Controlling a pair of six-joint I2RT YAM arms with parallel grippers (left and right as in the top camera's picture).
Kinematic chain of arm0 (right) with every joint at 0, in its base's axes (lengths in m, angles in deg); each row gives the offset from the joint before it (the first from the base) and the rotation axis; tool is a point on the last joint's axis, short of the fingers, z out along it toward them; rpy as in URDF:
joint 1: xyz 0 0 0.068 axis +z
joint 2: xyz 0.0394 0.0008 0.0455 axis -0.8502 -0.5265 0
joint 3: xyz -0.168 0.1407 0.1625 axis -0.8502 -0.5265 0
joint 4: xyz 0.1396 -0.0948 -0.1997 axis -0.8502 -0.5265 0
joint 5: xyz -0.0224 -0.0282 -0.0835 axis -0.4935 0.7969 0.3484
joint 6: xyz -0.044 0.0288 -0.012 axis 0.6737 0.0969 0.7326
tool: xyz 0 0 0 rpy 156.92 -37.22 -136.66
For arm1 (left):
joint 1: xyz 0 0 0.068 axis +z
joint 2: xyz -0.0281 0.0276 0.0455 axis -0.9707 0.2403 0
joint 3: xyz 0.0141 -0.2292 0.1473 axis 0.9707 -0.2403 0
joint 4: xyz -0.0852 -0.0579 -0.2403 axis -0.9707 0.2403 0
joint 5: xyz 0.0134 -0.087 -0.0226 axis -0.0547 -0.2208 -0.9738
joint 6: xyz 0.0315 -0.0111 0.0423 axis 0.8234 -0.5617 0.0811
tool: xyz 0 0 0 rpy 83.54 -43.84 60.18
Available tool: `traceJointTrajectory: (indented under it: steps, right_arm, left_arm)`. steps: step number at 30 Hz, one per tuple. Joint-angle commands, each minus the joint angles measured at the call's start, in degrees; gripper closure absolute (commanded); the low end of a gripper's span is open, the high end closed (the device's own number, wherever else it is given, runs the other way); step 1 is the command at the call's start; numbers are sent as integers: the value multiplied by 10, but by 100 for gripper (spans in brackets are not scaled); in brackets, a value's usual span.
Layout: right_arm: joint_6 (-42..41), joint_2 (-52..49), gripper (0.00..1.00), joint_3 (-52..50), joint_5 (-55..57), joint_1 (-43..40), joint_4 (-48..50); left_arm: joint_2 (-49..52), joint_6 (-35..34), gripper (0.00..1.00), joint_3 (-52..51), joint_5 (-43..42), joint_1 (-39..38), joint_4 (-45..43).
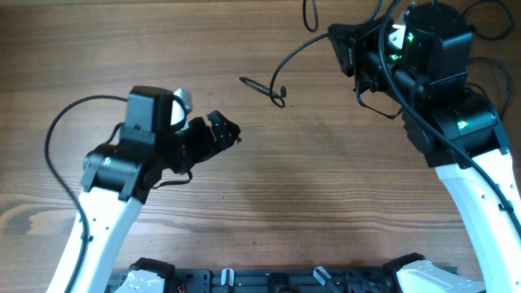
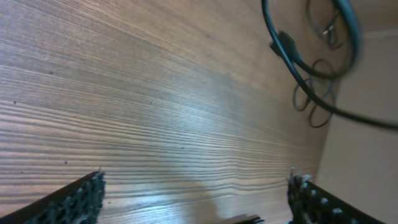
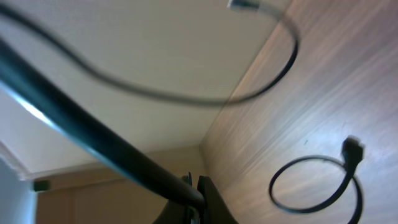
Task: Untangle cables
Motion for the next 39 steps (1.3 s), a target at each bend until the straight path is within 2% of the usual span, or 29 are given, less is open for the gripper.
traceJointTrajectory:
  steps: [1,3,5,7,9,12,18,19,21,26,28,30,33,36,39]
  right_arm:
    - [-49,6,95,4,-69,0,1]
    - [-49,6,95,4,-98,0,-7]
    - [-49,6,96,4,-108,0,-16]
    - [-48,6,96,4,-113,0,-29]
    - [-34,5,95,4,-104,0,-34]
    - [-9,-3,95,4,-79,0,-38]
    - [26,-6,96,4,-94,0,-40]
    - [24,-6,95,4,-98,0,-37]
    - [21,-6,96,4,-98,0,-31]
    - [12,-6,96,4,-105,1,-32]
    - [12,-6,95,4,-105,1,-32]
    - [11,-6,96,4,-105,1,-32]
    - [12,-6,95,4,-123,1,-32]
    - [11,-6,95,4,-131,1,-31]
    - [10,-6,96,4,-131,1,-30]
  left_arm:
    - [50,21,15,2,17,-13,-7]
    - [71,18,17,2,-7,-13,-11]
    - [75,-10,11,2,-63,-12,-48]
    - [75,-121,11,2,-63,-12,-79]
    - [75,-168,13,2,-94,-12,-97]
    - [75,-168,13,2,-172,-12,-142]
    - [76,-196,18,2,-174,2,-152]
    - [77,-198,22,2,-167,3,-151]
    - [81,-236,27,2,-162,-3,-143]
    - [95,-299,28,2,-163,-13,-143]
    - [95,-314,36,2,-163,-13,-143]
    - [96,-316,49,2,-161,-12,-150]
    - [101,-316,56,2,-156,-12,-162]
    - [114,-316,56,2,-159,-13,-164]
    - [133,-316,53,2,-196,-13,-164]
